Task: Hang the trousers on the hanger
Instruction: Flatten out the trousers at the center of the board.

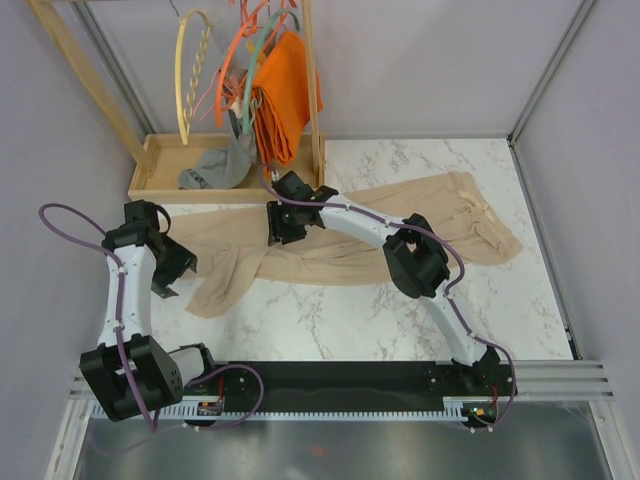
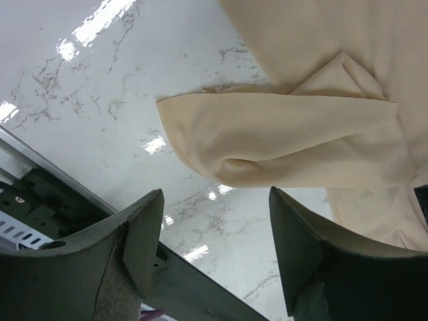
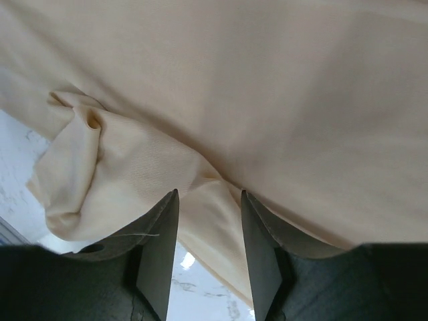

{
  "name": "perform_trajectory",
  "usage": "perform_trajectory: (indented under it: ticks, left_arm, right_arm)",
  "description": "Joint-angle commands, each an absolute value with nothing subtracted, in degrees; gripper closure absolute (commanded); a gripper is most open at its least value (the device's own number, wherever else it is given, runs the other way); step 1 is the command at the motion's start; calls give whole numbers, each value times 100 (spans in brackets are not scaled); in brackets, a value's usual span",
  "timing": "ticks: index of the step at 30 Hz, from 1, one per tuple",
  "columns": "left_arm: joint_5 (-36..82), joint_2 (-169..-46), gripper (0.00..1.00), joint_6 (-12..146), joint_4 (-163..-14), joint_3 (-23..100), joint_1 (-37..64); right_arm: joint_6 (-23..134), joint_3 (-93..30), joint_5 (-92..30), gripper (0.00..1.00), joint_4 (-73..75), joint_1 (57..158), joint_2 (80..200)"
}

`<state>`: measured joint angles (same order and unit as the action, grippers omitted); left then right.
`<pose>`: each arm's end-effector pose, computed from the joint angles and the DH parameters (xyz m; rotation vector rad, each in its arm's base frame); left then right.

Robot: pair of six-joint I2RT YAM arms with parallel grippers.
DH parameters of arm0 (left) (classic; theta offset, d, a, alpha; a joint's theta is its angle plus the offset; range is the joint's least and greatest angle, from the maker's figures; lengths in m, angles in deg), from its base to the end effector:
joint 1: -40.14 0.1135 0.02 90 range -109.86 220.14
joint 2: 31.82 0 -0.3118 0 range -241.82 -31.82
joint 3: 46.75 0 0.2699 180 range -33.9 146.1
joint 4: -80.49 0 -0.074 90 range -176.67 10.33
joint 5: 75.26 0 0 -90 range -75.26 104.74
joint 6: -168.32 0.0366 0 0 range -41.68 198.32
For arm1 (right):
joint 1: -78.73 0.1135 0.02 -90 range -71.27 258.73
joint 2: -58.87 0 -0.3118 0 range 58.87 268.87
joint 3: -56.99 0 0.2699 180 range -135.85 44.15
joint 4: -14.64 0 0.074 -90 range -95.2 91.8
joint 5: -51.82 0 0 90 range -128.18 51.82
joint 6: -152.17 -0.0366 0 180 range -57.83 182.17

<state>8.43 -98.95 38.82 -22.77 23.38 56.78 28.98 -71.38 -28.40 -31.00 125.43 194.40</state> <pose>0.1898 0.0609 0.3090 -1.3566 2.4963 0.0731 0.3911 0.4241 0.2106 -0.3877 2.6240 0.7468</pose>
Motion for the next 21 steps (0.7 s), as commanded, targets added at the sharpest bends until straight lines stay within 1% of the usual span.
perform_trajectory:
  ticks: [1, 5, 7, 10, 15, 16, 17, 19, 20, 21]
  left_arm:
    - [964, -9818, 29, 4176, -2435, 2446, 5684]
    - [1034, -9791, 29, 4159, -2462, 2481, 5693]
    - [1052, -9774, 29, 4176, -2470, 2455, 5693]
    - [1052, -9730, 29, 4194, -2471, 2402, 5693]
    - [982, -9686, 29, 4229, -2444, 2402, 5701]
    - [964, -9677, 29, 4229, -2453, 2402, 5701]
    - [955, -9677, 29, 4238, -2444, 2402, 5693]
    - [938, -9668, 29, 4229, -2453, 2393, 5701]
    - [920, -9677, 29, 4220, -2444, 2385, 5693]
    - [877, -9668, 29, 4229, -2444, 2384, 5701]
  right_arm:
    - [1895, -7267, -3299, 51, -2932, 12742, 19388]
    - [1375, -6503, -3431, 50, -2528, 12804, 19080]
    - [1199, -6396, -3415, 50, -2361, 12839, 19036]
    - [927, -6492, -3212, 49, -2281, 12848, 19254]
    - [865, -6826, -3177, 53, -2290, 12865, 19449]
    - [873, -6887, -3168, 55, -2281, 12874, 19475]
    - [873, -6923, -3168, 61, -2273, 12874, 19484]
    - [882, -7002, -3168, 68, -2281, 12874, 19493]
    - [926, -7028, -3168, 77, -2290, 12883, 19475]
    - [978, -7037, -3177, 82, -2290, 12900, 19449]
